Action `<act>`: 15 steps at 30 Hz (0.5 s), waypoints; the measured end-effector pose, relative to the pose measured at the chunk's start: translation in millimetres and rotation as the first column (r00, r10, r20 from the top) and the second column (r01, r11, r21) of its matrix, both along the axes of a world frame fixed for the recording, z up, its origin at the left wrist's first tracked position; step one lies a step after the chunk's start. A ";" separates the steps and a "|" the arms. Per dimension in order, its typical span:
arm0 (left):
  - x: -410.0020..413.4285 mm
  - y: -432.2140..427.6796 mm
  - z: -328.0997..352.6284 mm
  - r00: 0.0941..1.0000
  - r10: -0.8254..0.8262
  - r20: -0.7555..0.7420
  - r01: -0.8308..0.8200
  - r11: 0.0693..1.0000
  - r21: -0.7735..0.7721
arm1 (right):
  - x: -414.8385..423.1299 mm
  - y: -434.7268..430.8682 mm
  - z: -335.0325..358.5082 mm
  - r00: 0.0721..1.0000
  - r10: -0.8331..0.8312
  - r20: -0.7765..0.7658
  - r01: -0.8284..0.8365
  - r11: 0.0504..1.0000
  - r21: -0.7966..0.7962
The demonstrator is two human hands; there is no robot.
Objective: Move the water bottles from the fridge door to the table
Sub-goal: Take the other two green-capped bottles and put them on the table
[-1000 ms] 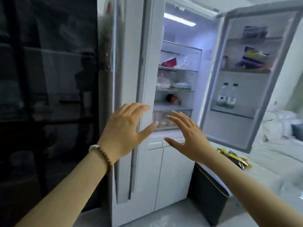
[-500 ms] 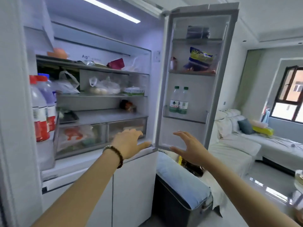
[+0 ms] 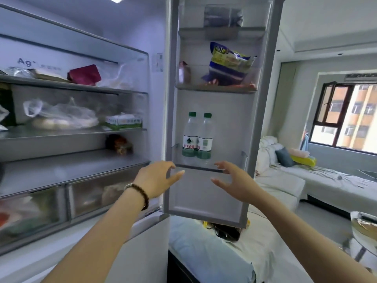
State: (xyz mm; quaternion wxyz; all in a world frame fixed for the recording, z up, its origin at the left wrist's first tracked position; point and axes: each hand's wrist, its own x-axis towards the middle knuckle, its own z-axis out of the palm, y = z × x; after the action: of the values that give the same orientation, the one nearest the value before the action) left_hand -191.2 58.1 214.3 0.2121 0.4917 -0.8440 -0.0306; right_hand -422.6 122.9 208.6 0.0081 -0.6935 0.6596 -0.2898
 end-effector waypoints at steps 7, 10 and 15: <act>-55.7 -81.0 21.1 0.994 0.068 -0.083 -0.075 0.994 -0.084 | -55.3 -90.0 27.4 0.996 0.089 -0.005 -0.089 0.993 -0.076; -65.6 -113.9 31.3 0.991 0.091 -0.100 -0.104 0.986 -0.134 | -69.6 -126.3 46.5 0.995 0.102 -0.001 -0.101 0.987 -0.121; -74.1 -174.1 45.7 0.990 0.130 -0.048 -0.136 0.979 -0.151 | -80.5 -177.0 54.8 0.993 0.115 -0.018 -0.116 0.988 -0.097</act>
State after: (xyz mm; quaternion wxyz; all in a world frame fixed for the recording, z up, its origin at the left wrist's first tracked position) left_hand -265.3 -116.0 260.1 0.2667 0.5285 -0.8050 0.0394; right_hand -503.1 -54.1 263.4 -0.0131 -0.7319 0.6033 -0.3165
